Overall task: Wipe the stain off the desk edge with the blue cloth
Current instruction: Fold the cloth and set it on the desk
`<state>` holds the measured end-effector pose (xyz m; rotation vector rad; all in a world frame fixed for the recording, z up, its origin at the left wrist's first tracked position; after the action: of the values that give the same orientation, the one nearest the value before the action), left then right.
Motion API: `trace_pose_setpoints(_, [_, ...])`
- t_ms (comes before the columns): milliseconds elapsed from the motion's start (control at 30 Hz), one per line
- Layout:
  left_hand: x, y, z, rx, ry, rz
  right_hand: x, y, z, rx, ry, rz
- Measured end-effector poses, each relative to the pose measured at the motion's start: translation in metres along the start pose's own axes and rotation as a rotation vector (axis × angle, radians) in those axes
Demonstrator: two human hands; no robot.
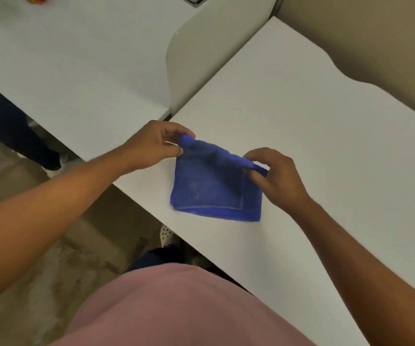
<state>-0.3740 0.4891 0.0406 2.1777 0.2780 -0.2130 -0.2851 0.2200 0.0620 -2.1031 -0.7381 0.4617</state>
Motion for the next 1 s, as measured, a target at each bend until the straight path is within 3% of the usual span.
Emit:
trace_pose_setpoints(200, [-0.067, -0.003, 0.039, 0.471, -0.006, 0.459, -0.053, 0.007, 0.029, -0.323, -0.052, -0.243])
trace_pose_setpoints(300, [-0.082, -0.008, 0.069, 0.691, 0.010, 0.634, -0.072, 0.020, 0.041, -0.361, -0.071, -0.231])
trace_pose_setpoints(400, [-0.089, -0.011, 0.080, 0.744, 0.017, 0.682, -0.084, 0.030, 0.045, -0.366, -0.075, -0.169])
trace_pose_setpoints(500, [-0.091, -0.003, 0.071, 0.633, 0.126, 0.646, -0.087, 0.028, 0.045, -0.373, -0.098, -0.188])
trace_pose_setpoints(600, [-0.076, 0.007, 0.059, 0.510, 0.219, 0.453, -0.082, 0.018, 0.040, -0.341, -0.066, -0.191])
trace_pose_setpoints(733, [-0.037, -0.007, 0.064, 0.606, -0.044, 0.026, -0.054, 0.015, 0.030, -0.261, -0.004, -0.018])
trace_pose_setpoints(833, [-0.022, -0.013, 0.072, 0.662, -0.233, -0.002, -0.033, 0.028, 0.036, -0.205, -0.159, 0.216])
trace_pose_setpoints(900, [-0.016, -0.014, 0.072, 0.563, -0.300, 0.002, -0.027, 0.036, 0.037, -0.235, -0.235, 0.298])
trace_pose_setpoints(1000, [-0.008, -0.015, 0.074, 0.325, -0.394, -0.032, -0.027, 0.049, 0.023, -0.174, -0.220, 0.395])
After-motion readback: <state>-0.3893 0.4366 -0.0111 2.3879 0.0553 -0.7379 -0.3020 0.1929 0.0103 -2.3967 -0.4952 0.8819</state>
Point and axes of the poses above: each hand's wrist, its own x-axis towards the middle knuckle, its own z-axis out of the palm, y = z × x, the point moved 7 cm from there along x, towards the middle knuckle, and after that the axes turned 14 degrees about x, right-handed, at the moved point
